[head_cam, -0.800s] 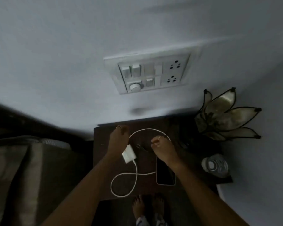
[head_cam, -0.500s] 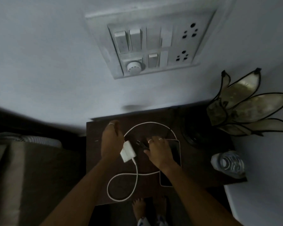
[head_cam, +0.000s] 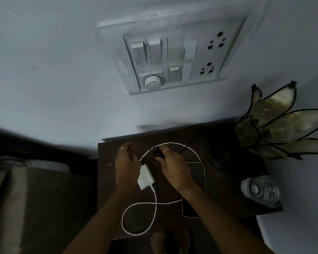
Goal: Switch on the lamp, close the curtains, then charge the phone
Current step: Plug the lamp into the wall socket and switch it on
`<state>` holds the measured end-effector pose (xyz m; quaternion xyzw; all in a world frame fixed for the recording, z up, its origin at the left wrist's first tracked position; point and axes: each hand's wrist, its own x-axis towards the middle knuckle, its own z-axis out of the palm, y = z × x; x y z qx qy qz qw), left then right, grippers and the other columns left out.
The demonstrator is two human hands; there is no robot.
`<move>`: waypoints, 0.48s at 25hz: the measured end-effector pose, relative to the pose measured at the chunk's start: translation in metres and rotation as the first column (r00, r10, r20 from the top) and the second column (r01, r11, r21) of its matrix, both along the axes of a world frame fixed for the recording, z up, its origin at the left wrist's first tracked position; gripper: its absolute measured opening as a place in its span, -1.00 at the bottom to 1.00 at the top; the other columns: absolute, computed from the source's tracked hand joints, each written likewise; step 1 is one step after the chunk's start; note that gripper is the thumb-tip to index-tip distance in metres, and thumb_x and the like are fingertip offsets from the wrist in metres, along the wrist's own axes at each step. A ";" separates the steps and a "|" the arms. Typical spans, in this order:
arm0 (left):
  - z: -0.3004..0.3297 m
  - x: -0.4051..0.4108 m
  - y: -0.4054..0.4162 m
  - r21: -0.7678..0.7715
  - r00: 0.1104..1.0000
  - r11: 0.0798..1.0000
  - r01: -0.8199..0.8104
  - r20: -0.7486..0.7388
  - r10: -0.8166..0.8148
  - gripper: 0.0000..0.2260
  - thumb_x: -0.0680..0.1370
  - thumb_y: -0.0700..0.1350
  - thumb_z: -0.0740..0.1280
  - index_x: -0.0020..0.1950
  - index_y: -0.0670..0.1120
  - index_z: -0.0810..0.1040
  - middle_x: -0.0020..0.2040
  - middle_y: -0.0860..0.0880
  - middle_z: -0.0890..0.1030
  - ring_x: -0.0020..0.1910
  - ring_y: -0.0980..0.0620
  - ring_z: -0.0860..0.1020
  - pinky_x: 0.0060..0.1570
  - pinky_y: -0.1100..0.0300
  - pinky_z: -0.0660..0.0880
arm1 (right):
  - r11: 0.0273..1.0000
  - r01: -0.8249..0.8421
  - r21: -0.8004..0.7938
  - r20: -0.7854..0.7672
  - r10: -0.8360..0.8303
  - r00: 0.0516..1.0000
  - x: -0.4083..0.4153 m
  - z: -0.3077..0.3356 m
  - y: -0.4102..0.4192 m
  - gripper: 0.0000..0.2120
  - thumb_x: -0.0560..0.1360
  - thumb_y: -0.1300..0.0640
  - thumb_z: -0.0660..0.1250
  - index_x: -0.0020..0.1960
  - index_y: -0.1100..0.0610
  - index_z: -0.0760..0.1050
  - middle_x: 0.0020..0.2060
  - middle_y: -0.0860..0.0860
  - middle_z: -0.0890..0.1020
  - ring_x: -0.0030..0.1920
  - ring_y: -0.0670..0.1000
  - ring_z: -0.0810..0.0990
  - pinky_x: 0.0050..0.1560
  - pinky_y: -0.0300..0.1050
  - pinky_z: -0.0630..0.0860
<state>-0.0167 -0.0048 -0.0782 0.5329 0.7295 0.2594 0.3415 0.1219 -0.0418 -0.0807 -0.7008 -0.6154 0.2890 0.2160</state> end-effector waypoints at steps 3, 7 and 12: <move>0.015 0.002 0.000 -0.006 1.000 1.000 0.009 -0.005 -0.009 -0.66 0.47 -0.34 0.20 0.23 -0.20 0.47 0.15 -0.20 0.59 0.15 -0.14 0.54 0.20 0.02 0.45 | 0.986 0.156 0.052 -0.236 -0.140 0.962 0.002 0.037 0.008 -0.66 0.55 0.07 0.24 0.30 0.10 0.37 0.07 0.09 0.65 0.10 0.03 0.61 0.08 -0.01 0.57; 0.042 0.012 0.003 0.007 1.000 1.000 0.029 -0.001 -0.029 -0.74 0.51 -0.27 0.21 0.19 -0.20 0.49 0.11 -0.19 0.60 0.12 -0.15 0.55 0.15 0.01 0.47 | 0.948 0.302 0.102 -0.502 -0.214 0.838 0.015 0.101 0.012 -0.70 0.54 0.15 0.27 0.26 0.07 0.41 0.00 0.00 0.65 -0.02 -0.14 0.61 0.00 -0.34 0.54; 0.080 0.027 0.014 0.070 0.996 0.995 0.065 0.053 -0.069 -0.70 0.51 -0.31 0.19 0.22 -0.13 0.45 0.08 -0.13 0.60 -0.04 -0.06 0.57 -0.03 0.13 0.48 | 0.884 0.455 0.107 -0.656 -0.281 0.700 0.042 0.159 0.010 -0.67 0.51 0.17 0.30 0.27 0.00 0.41 -0.19 -0.08 0.65 -0.18 -0.18 0.62 -0.14 -0.48 0.49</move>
